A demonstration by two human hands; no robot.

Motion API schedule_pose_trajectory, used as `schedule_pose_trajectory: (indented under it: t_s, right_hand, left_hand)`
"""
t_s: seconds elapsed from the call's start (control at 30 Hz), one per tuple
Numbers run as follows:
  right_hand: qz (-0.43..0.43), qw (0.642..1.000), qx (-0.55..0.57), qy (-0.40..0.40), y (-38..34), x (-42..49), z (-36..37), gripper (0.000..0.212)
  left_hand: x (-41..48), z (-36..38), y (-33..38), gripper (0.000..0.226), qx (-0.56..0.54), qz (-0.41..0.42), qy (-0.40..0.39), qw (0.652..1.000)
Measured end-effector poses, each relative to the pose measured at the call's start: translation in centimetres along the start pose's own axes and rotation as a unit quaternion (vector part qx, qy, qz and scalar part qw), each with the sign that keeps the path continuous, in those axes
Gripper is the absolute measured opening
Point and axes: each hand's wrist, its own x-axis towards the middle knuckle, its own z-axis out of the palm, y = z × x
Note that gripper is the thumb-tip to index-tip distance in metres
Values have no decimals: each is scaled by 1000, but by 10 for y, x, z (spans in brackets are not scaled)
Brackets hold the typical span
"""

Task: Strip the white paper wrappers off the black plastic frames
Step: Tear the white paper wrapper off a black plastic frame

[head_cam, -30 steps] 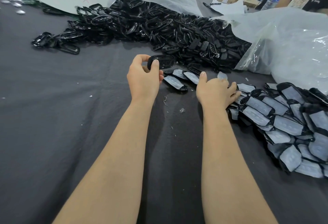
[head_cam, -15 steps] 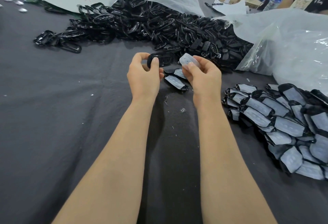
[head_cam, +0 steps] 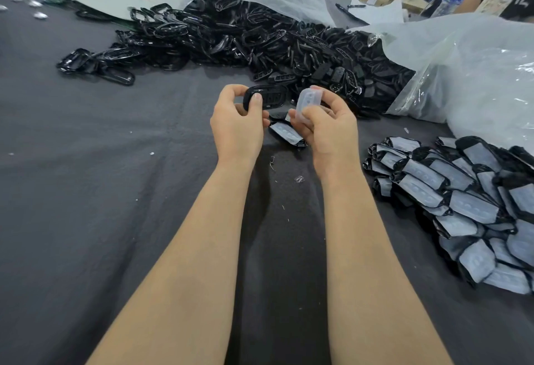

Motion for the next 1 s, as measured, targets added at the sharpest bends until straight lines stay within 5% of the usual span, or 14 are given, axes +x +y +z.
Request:
schedule_pose_trajectory:
  t_s: [0.23,0.5,0.57,0.73,1.0]
  right_hand:
    - [-103,979,-150,91,0,2,-7,12]
    - [-21,999,-45,21,1,-2,7,14]
    - [-38,998,-46,27,3,-2,6,3]
    - [-87,993,-66,54,3,0,1,21]
    - [-115,982,-142,-38,-2,-4,0,18]
  left_hand:
    - [1,0,0,6,0,-8,-5,1000]
    - [0,0,1,8,2,-6,-9,1000]
    - [0,0,1,8,3,-7,-12,1000]
    - [0,1,1,8,-1,-11,-15,1000]
    - [-1,1,2,18,-2,-1,-57,998]
